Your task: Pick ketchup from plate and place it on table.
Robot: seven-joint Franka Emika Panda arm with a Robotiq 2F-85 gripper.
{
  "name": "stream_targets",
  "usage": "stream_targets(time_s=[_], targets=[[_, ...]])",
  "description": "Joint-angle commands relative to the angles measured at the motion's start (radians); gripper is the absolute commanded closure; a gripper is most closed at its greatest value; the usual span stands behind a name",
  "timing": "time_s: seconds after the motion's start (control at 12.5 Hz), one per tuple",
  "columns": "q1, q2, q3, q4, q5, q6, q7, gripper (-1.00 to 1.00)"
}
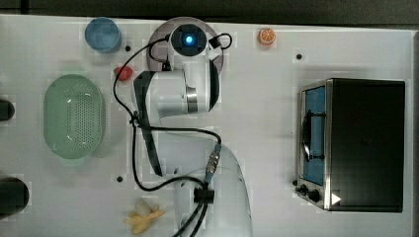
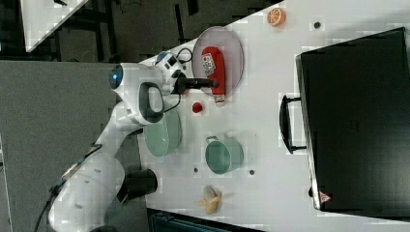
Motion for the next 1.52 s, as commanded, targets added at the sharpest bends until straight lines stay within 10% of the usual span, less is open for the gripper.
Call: stream_targets(time_s=[0.08,0.64,0.96,1.52], targets=[[0.014,0.030,-0.003,0.040,-0.023,0.072,-0.051,-1.00],[0.018,0.130,-0.006,0.081,-0.080,0.187,-0.051,-1.00],[0.021,0.131,-0.009,0.090,-0.080,0.194,-0.051,-0.21],[0.014,0.041,-0.006,0.170,-0.072,0.114,-0.021,-0.21]])
